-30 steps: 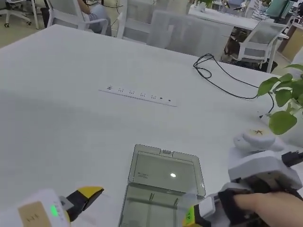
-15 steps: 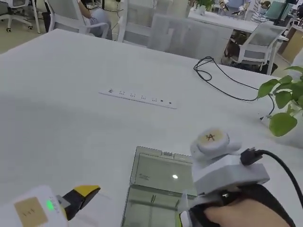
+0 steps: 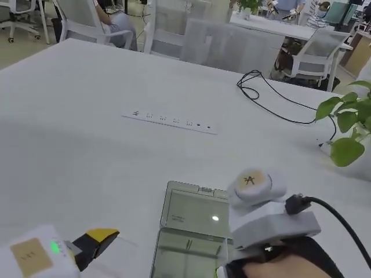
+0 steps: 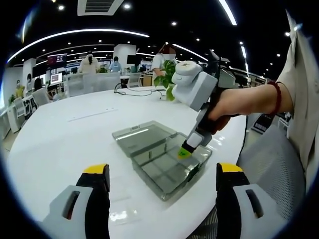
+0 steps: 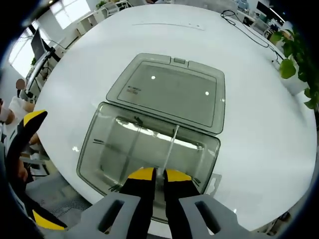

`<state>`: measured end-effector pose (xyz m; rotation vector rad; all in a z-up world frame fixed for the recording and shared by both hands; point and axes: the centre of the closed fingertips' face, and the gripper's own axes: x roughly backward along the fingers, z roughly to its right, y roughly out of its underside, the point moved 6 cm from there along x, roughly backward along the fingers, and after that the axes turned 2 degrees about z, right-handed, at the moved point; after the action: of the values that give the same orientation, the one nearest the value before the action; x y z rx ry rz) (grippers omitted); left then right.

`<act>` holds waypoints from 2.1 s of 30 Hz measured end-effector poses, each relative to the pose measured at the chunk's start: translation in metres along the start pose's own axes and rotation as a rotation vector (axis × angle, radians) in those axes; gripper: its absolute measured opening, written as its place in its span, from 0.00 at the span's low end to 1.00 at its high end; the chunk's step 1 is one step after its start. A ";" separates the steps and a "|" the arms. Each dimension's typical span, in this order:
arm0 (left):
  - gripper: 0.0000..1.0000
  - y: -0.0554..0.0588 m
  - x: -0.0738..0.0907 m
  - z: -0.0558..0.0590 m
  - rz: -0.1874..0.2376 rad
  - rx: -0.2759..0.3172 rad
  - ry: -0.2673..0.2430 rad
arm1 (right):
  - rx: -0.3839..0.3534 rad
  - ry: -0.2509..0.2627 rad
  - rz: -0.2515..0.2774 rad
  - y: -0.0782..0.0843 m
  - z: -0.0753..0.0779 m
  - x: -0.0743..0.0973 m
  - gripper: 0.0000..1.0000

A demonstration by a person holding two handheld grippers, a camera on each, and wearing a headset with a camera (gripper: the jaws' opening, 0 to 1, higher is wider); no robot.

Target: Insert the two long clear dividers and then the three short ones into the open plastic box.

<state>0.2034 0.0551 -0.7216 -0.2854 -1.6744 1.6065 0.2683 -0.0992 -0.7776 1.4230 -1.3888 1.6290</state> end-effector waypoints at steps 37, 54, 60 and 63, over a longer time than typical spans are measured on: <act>0.91 -0.010 0.023 0.001 -0.010 0.009 -0.064 | 0.173 -0.228 0.354 0.018 0.001 0.042 0.52; 0.90 -0.007 0.031 0.006 -0.039 0.003 -0.087 | 0.291 -0.300 0.547 0.040 0.008 0.067 0.74; 0.86 -0.001 0.034 0.002 -0.077 0.037 -0.119 | 0.285 -0.309 0.589 0.046 0.016 0.073 0.78; 0.85 -0.001 0.034 0.000 -0.081 0.046 -0.126 | 0.277 -0.310 0.609 0.046 0.020 0.077 0.78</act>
<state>0.1805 0.0768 -0.7082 -0.0935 -1.7176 1.6284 0.2133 -0.1478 -0.7230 1.5488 -1.9792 2.1063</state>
